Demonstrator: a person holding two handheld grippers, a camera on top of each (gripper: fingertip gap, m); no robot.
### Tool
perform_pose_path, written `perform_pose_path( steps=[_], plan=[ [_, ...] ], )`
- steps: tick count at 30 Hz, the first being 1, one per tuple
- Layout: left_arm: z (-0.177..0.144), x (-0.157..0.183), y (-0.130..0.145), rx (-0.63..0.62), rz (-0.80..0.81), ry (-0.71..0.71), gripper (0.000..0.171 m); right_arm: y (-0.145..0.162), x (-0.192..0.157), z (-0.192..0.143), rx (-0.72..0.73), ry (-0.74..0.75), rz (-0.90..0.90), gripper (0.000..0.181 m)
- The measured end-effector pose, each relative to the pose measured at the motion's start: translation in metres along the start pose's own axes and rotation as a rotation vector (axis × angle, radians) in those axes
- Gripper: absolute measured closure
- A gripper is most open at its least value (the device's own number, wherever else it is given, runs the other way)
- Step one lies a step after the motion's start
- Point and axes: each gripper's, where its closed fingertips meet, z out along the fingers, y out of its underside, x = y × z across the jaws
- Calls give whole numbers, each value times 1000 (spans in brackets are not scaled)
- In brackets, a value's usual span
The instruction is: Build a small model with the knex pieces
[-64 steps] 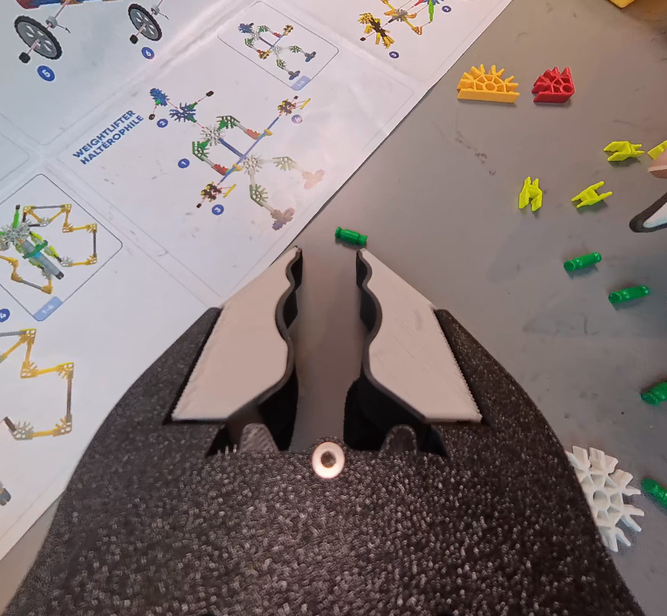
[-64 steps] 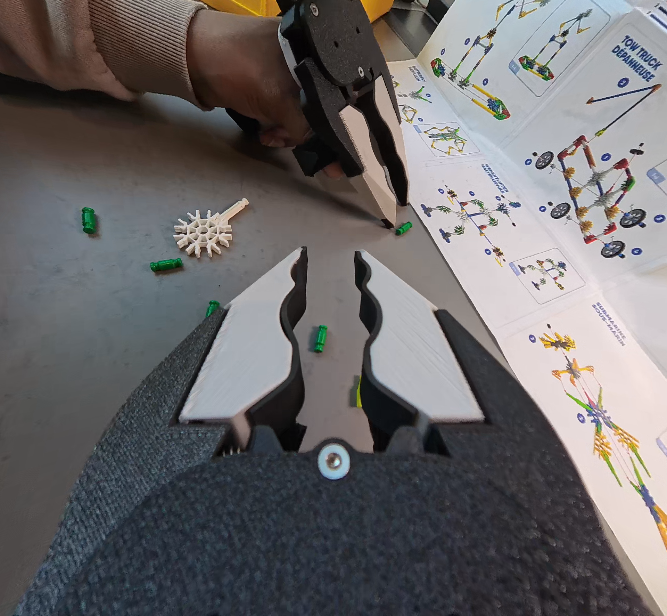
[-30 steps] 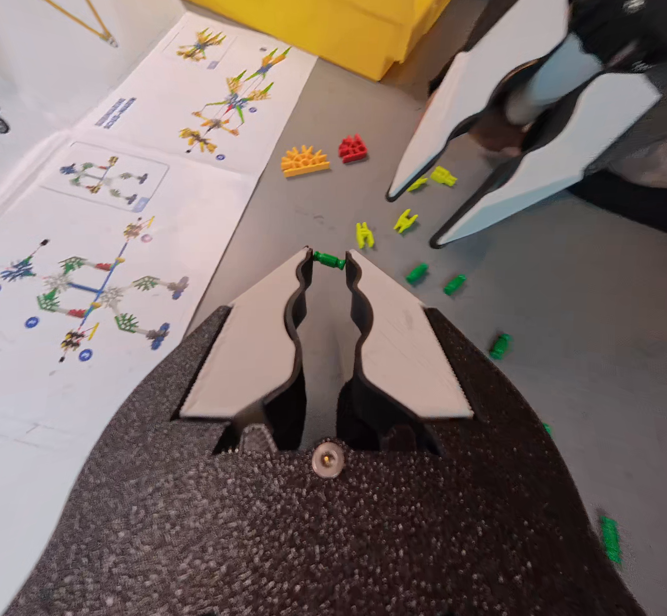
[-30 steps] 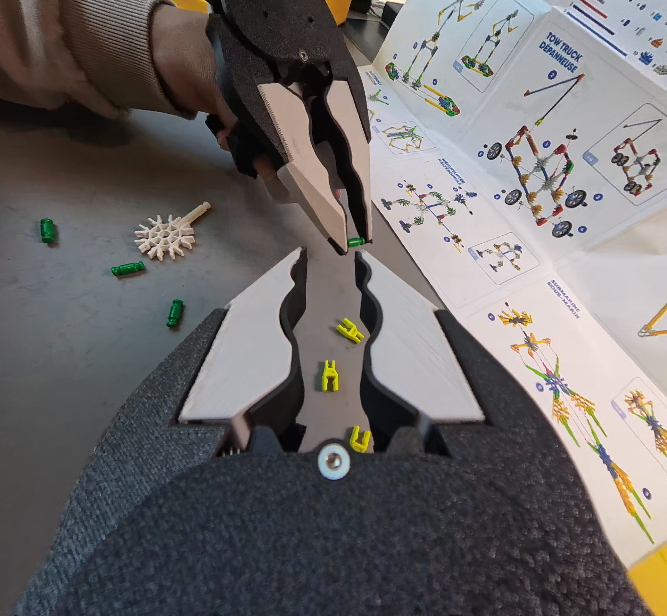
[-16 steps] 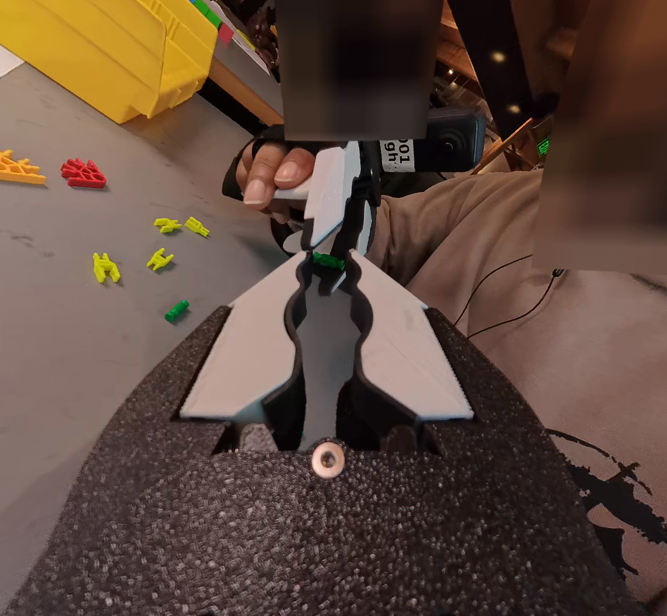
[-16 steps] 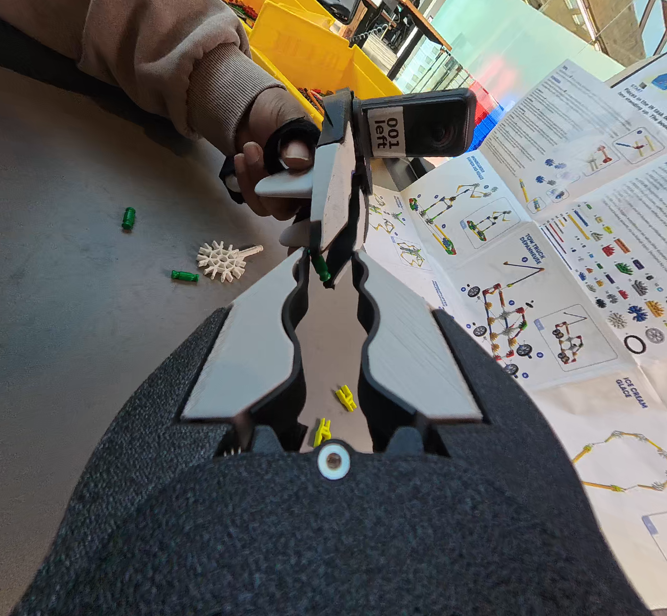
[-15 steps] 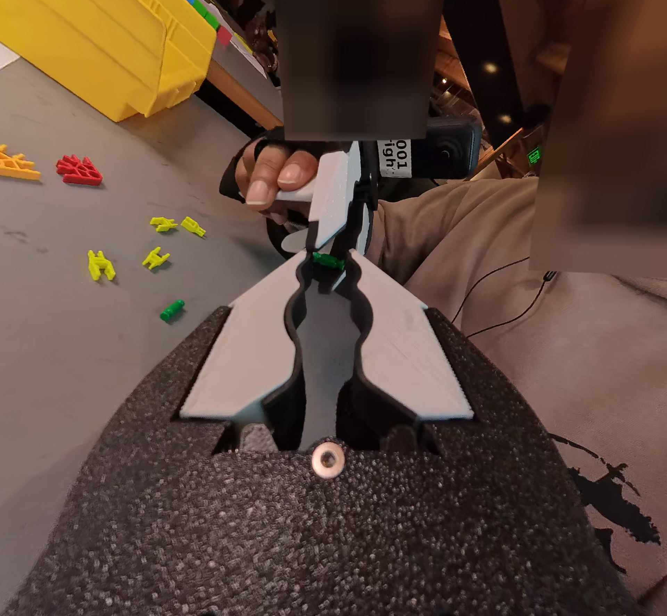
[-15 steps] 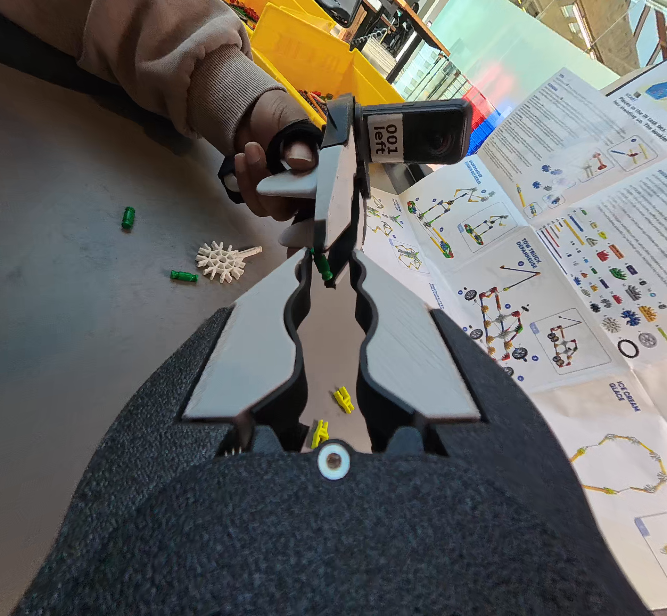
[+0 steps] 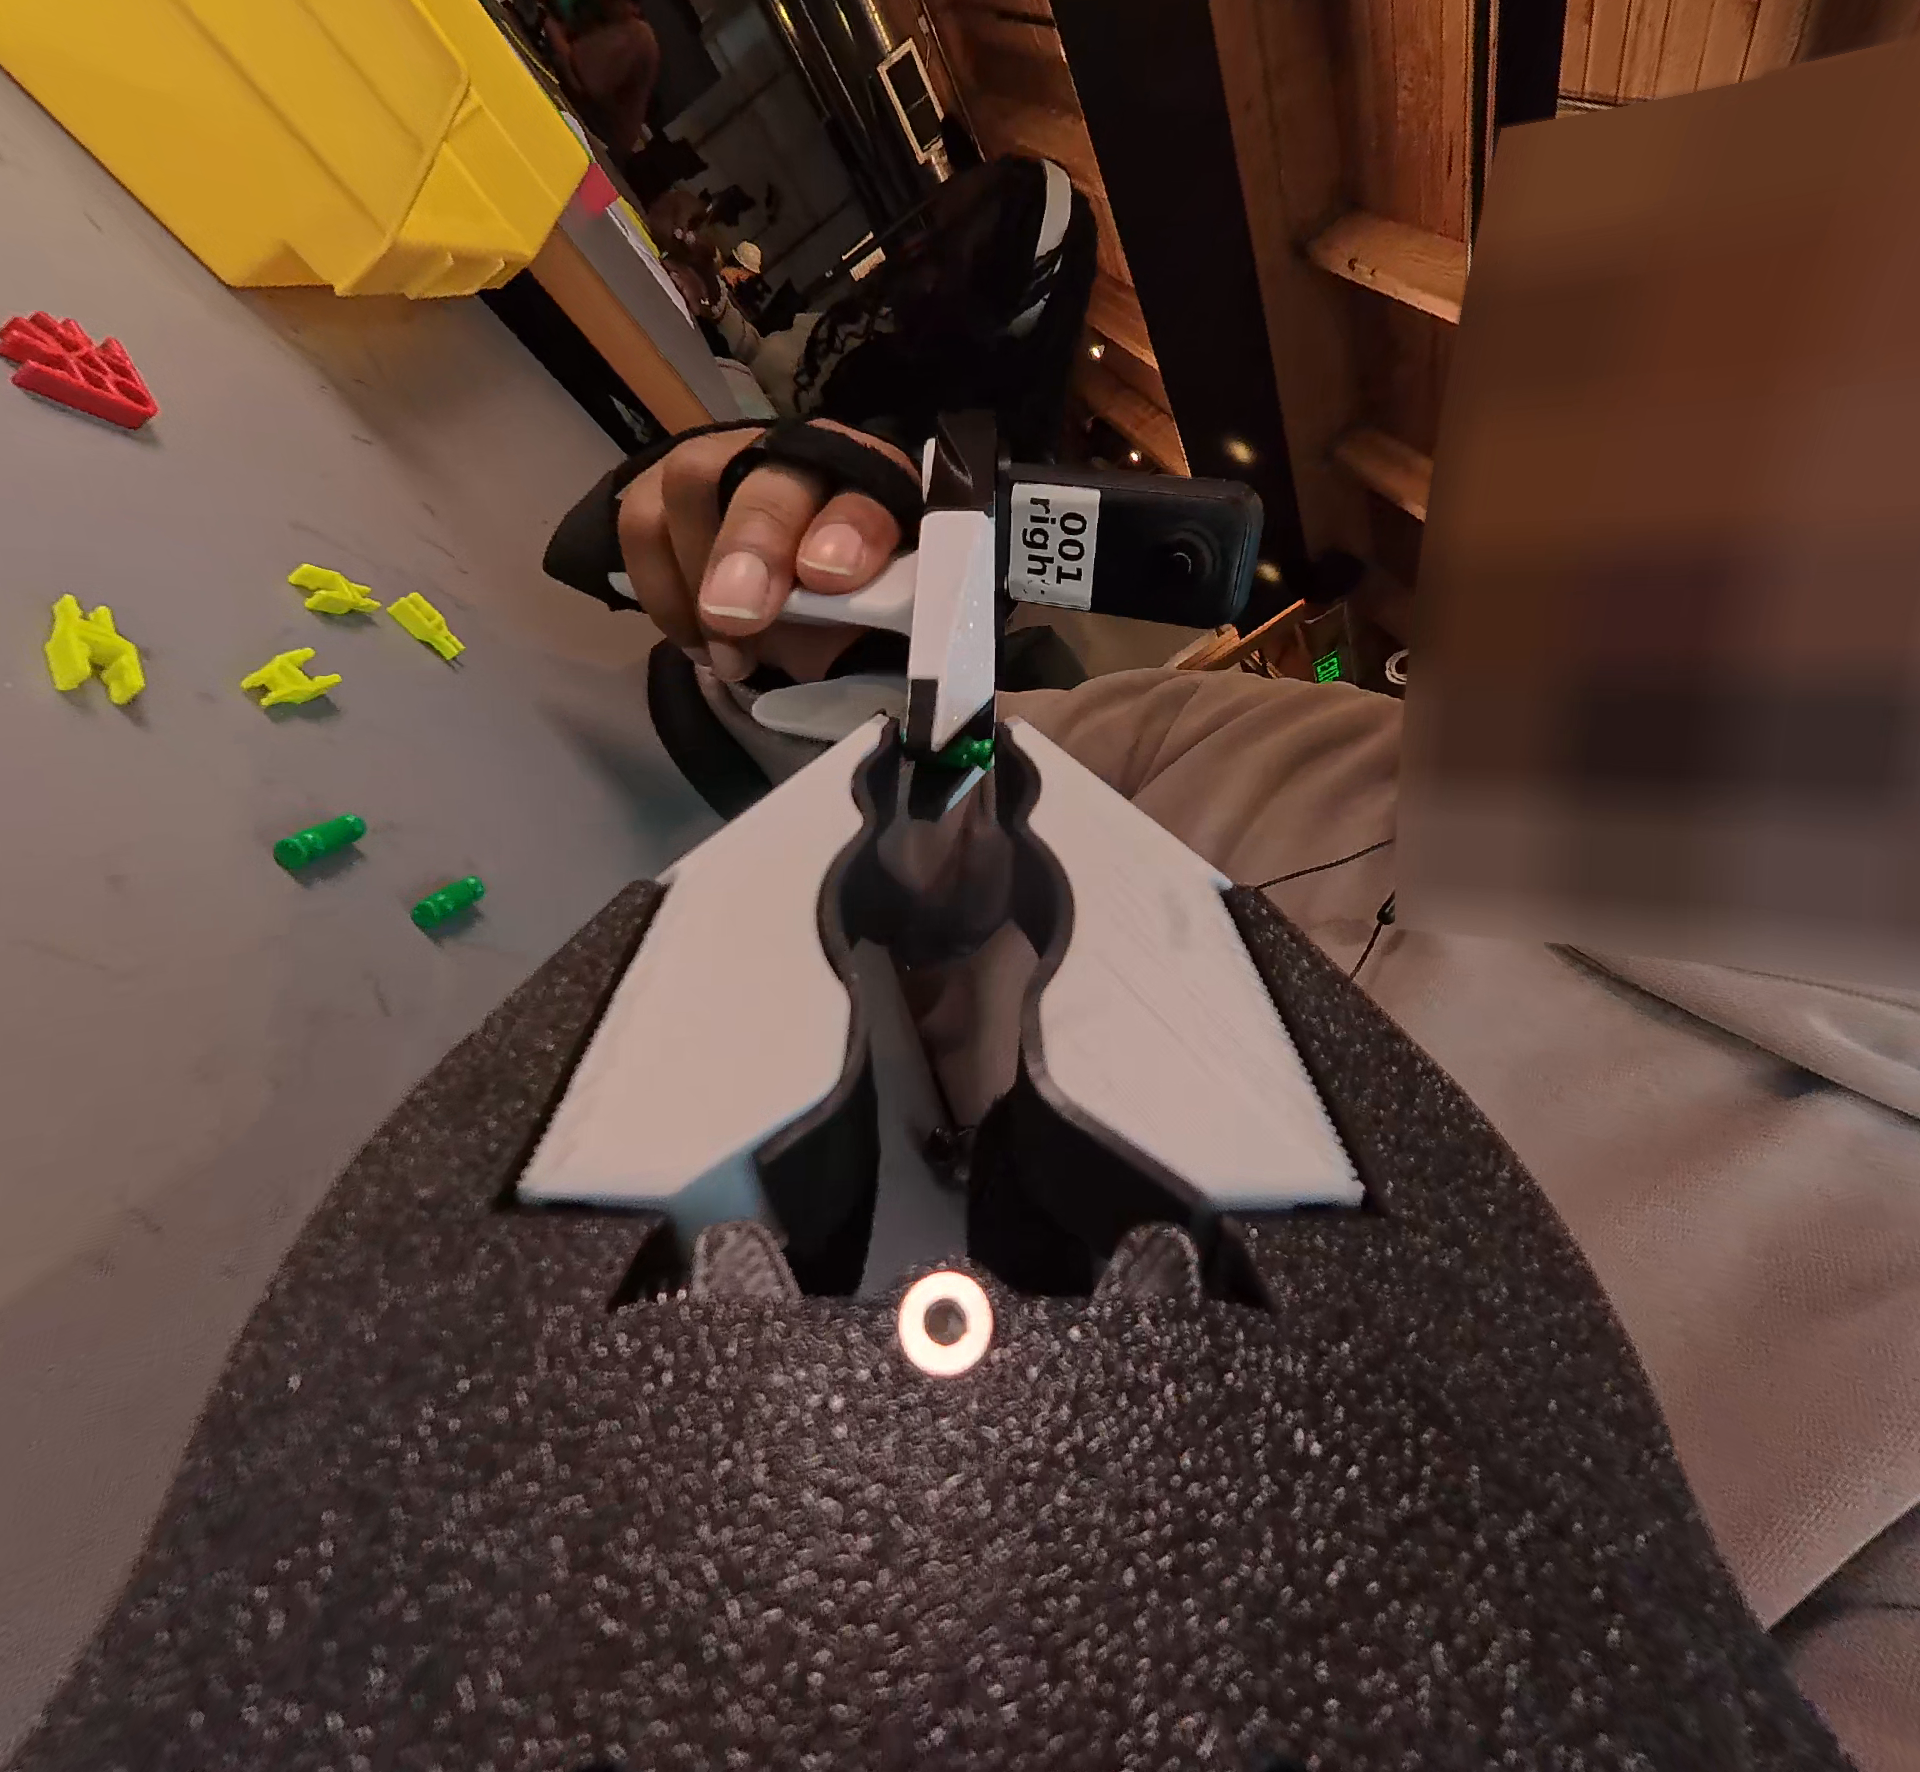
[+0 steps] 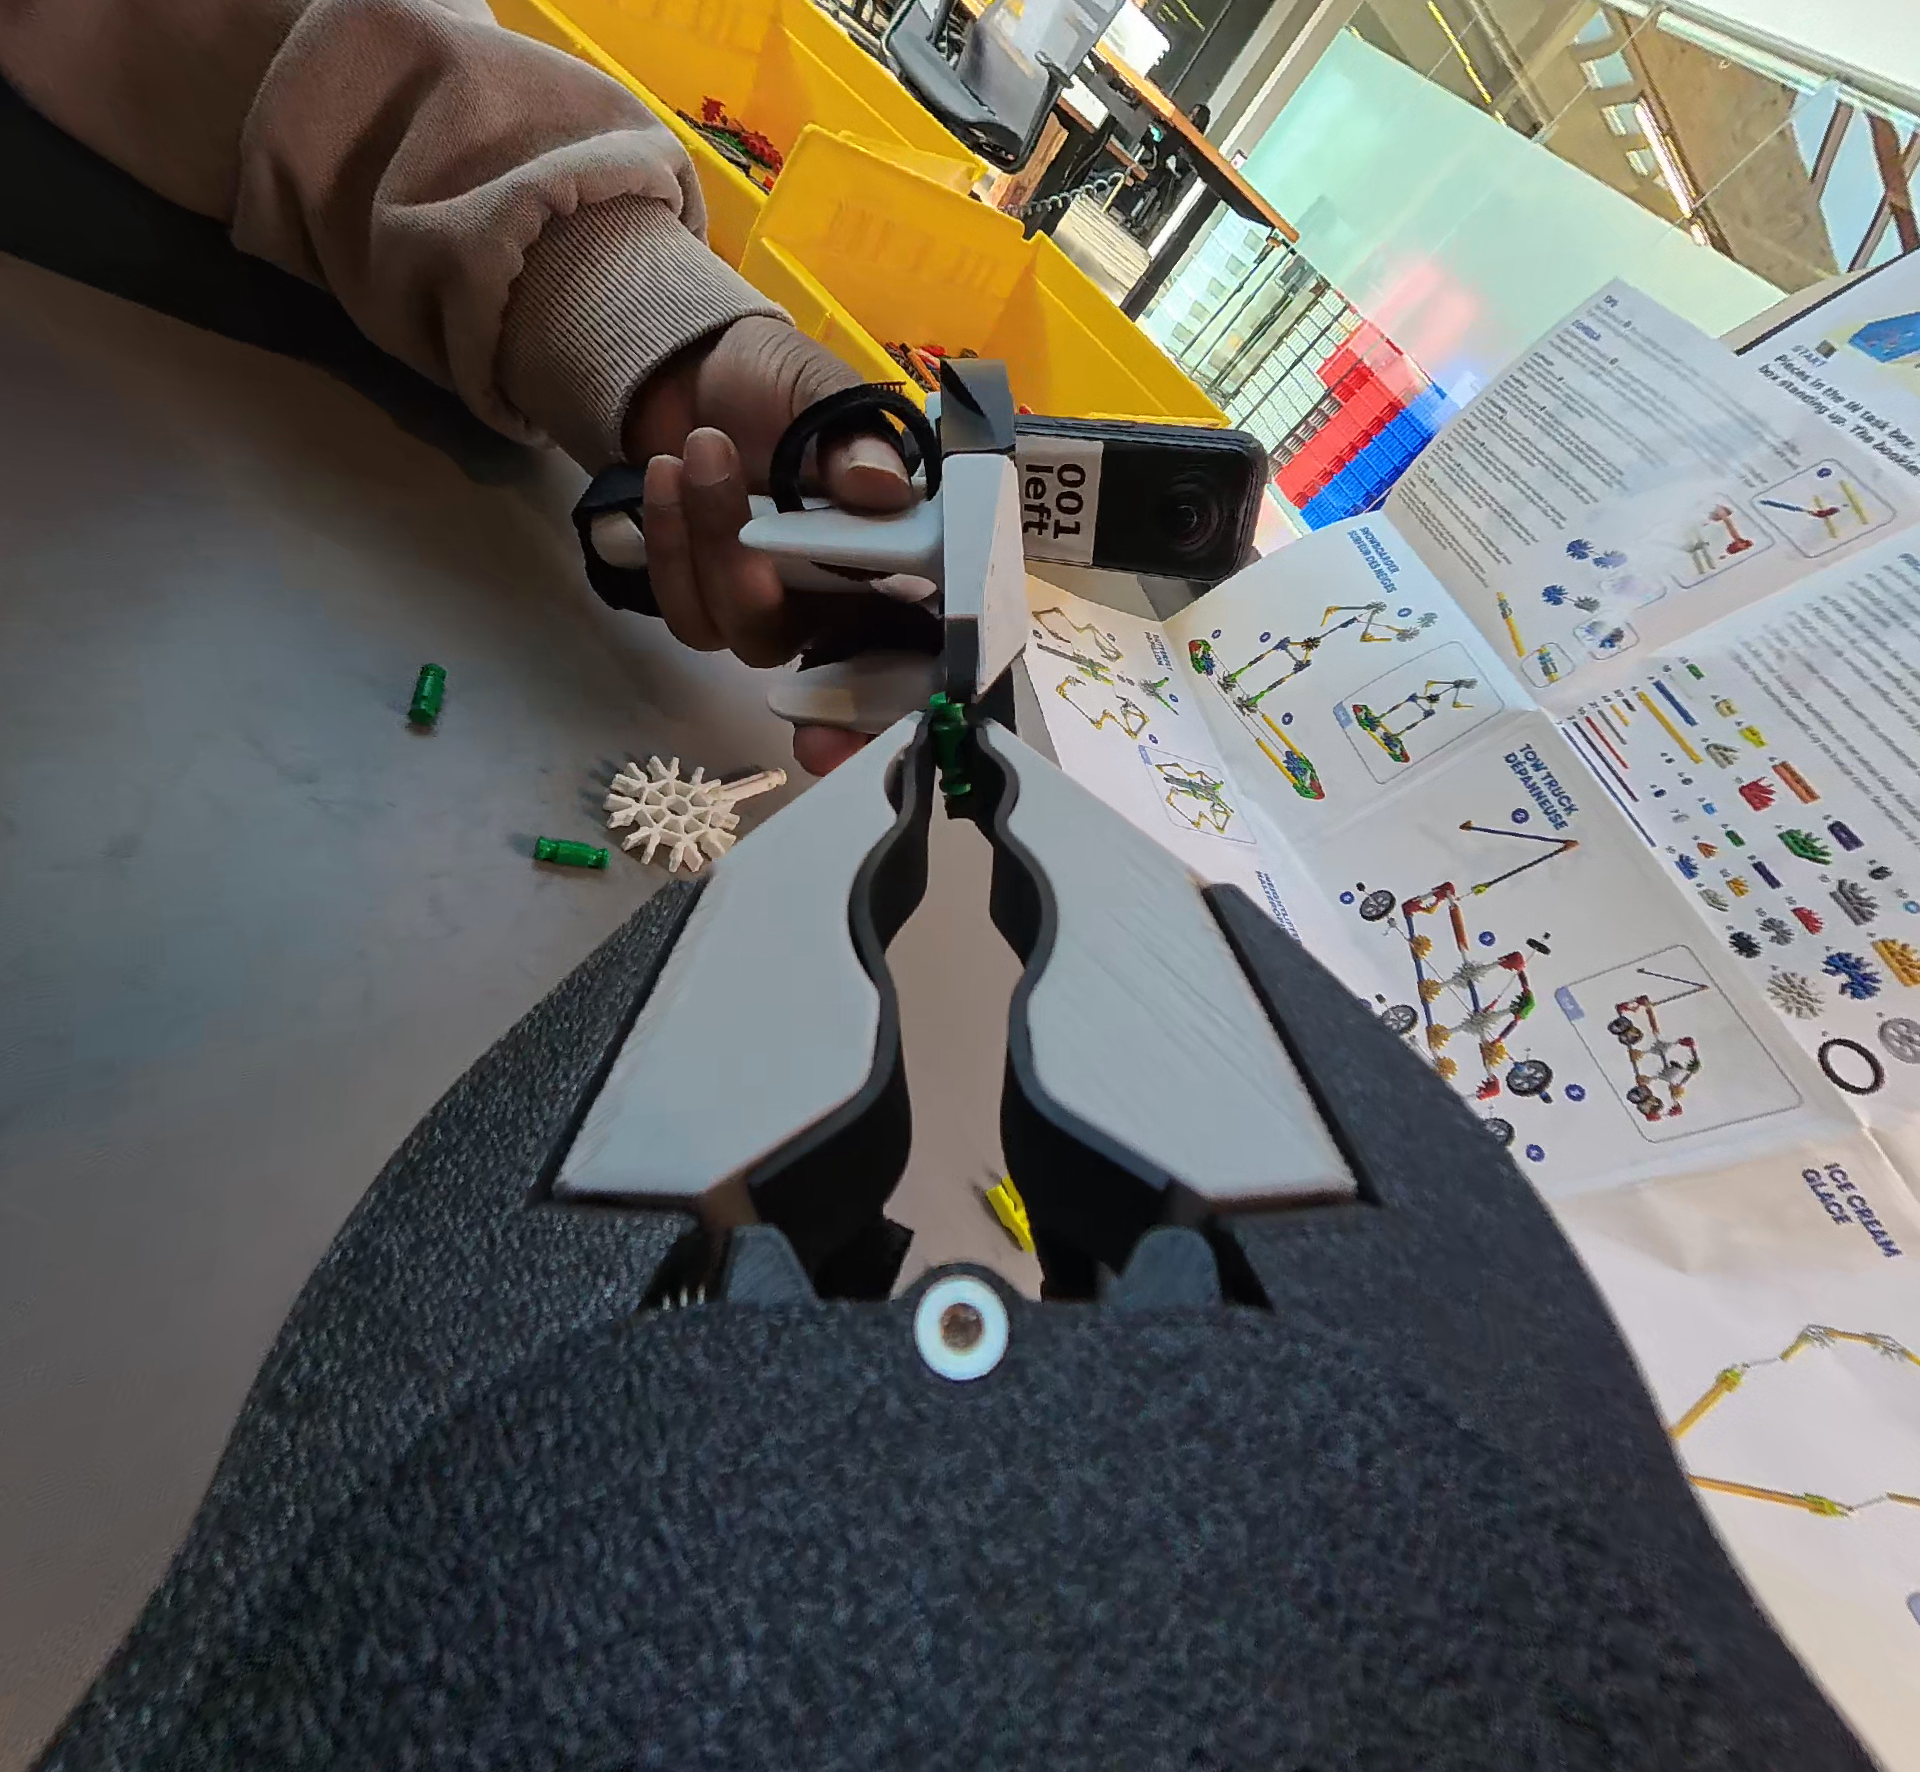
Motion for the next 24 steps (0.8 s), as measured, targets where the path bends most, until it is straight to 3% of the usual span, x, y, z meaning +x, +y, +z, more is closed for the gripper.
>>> perform_pose_path(
  steps=[5, 16, 24],
  plan=[
    [-6, -3, -2, 45, 4, -65, 154, 2, 0, 1, -4, -8, 26, 177],
    [-26, -30, 8, 43, 181, -544, 149, 35, -3, 20, -239, 58, -59, 177],
    [-39, -50, 10, 25, 269, -763, 166, 55, -5, 30, -438, 134, -168, 177]
  ],
)
